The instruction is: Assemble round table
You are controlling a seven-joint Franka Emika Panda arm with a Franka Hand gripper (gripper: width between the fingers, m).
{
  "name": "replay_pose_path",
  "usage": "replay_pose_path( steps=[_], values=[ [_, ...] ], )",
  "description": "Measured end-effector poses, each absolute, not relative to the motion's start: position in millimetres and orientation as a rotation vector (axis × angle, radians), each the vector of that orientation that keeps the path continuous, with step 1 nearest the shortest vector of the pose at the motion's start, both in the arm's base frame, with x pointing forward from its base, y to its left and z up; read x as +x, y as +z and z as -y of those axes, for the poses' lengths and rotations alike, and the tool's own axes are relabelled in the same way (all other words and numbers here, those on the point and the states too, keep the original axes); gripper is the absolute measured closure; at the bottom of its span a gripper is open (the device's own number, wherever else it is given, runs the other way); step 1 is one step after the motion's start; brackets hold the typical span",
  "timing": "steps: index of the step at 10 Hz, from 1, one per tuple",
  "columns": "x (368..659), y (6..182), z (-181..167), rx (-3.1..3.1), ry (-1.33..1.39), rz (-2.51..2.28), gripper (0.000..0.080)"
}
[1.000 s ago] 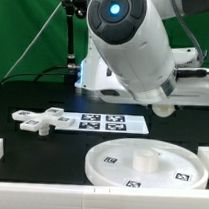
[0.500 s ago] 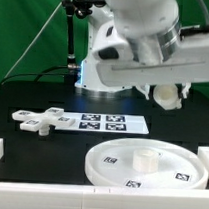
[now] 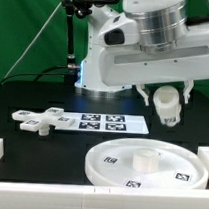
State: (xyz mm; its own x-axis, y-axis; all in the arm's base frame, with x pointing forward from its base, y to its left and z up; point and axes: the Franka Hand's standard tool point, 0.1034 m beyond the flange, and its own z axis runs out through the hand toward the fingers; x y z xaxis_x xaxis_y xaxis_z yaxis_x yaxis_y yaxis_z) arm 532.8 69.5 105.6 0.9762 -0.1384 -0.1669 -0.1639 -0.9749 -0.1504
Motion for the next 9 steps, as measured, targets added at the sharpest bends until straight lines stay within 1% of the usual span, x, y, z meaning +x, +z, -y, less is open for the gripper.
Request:
replay_pose_path(
  steps=[2, 3, 6, 7, 9],
  values=[
    [551, 113.4, -67, -2.986, 0.074, -0.169, 0.039],
    [560, 117.6, -73, -2.993, -0.068, -0.158, 0.039],
    [564, 115.1, -73, -2.988, -0.398, -0.146, 0.039],
    [564, 115.9, -75, -3.003, -0.43, -0.04, 0.039],
    [569, 121.9, -65, -3.019, -0.416, 0.069, 0.039]
  ],
)
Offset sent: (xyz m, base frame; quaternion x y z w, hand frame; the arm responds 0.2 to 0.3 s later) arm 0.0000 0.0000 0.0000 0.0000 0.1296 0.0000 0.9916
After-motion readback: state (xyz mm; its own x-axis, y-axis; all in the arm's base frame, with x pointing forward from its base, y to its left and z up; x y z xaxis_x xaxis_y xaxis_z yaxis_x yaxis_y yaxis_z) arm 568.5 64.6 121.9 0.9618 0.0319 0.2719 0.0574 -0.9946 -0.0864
